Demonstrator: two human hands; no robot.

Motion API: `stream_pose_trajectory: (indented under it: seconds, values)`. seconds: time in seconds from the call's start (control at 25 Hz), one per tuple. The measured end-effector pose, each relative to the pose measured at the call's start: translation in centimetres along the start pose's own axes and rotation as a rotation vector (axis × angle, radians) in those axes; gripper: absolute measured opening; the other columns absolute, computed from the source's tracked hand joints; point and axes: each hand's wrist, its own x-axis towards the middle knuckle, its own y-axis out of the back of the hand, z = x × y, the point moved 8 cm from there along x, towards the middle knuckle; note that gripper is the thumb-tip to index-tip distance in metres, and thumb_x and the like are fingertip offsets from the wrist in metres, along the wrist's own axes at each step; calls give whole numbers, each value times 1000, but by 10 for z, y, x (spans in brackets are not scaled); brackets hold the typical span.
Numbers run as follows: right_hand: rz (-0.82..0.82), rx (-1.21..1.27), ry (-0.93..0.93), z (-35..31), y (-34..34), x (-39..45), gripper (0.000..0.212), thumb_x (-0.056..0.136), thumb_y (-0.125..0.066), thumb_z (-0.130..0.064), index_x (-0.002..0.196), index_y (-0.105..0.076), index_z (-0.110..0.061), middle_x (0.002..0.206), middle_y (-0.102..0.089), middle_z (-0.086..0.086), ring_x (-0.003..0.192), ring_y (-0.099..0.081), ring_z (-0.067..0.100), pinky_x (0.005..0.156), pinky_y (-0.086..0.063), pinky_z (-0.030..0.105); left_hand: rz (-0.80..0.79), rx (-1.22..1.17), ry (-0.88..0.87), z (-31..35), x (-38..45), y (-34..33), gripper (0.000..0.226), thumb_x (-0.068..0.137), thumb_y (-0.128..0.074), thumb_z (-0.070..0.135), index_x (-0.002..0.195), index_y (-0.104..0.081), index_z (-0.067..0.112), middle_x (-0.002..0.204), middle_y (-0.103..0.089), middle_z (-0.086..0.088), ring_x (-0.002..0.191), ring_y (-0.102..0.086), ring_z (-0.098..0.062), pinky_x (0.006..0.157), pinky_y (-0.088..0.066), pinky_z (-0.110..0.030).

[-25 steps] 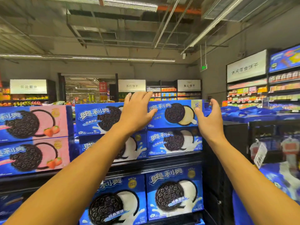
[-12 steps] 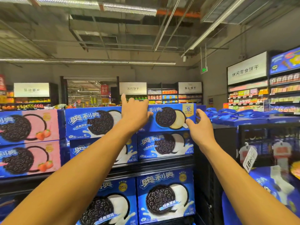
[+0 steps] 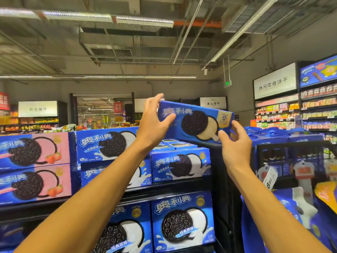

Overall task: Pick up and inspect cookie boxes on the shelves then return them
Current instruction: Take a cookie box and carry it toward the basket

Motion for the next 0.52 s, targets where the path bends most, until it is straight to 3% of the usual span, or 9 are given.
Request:
stream_pose_trajectory:
  seconds: [0.12, 0.2, 0.24, 0.32, 0.4, 0.52]
  values:
    - [47, 117, 14, -16, 12, -17, 37, 90, -69, -4, 120, -62, -25, 103, -65, -23, 89, -62, -17, 87, -57, 24, 2, -323, -6, 21, -27, 20, 59, 92, -61, 15, 145, -36, 13, 129, -43, 4, 113, -52, -8, 89, -46, -11]
    - [7, 197, -10, -22, 8, -36, 38, 89, -69, -2, 111, -62, -33, 99, -70, -24, 92, -64, -12, 89, -57, 34, -6, -417, 33, 19, -49, 38, 52, 90, -56, 22, 139, -41, 26, 140, -43, 0, 125, -52, -14, 102, -48, -30]
    - [-11, 238, -16, -25, 6, -46, 41, 89, -69, -1, 108, -63, -36, 98, -71, -27, 94, -65, -9, 89, -57, 34, -12, -441, 56, 15, -59, 47, 48, 90, -55, 23, 136, -44, 31, 145, -44, -2, 128, -52, -18, 106, -46, -41]
    - [-55, 313, -6, -32, 1, -66, 41, 89, -69, 1, 107, -65, -36, 101, -73, -23, 99, -69, 6, 88, -57, 34, 11, -527, 111, 3, -80, 69, 47, 90, -57, 21, 136, -48, 30, 146, -49, -5, 130, -53, -22, 108, -44, -49]
    - [-105, 373, -5, -41, -7, -84, 39, 88, -72, -2, 110, -67, -35, 108, -74, -11, 103, -69, 15, 88, -58, 32, 59, -648, 137, -5, -97, 94, 49, 90, -61, 19, 137, -48, 22, 139, -58, -2, 125, -58, -20, 102, -50, -44]
    - [-175, 487, -42, -61, -29, -117, 39, 78, -76, -16, 114, -68, -30, 110, -76, -4, 105, -70, 11, 84, -56, 22, 162, -726, 113, -7, -120, 140, 40, 88, -65, 22, 127, -58, 27, 127, -65, 8, 112, -64, -13, 91, -55, -35]
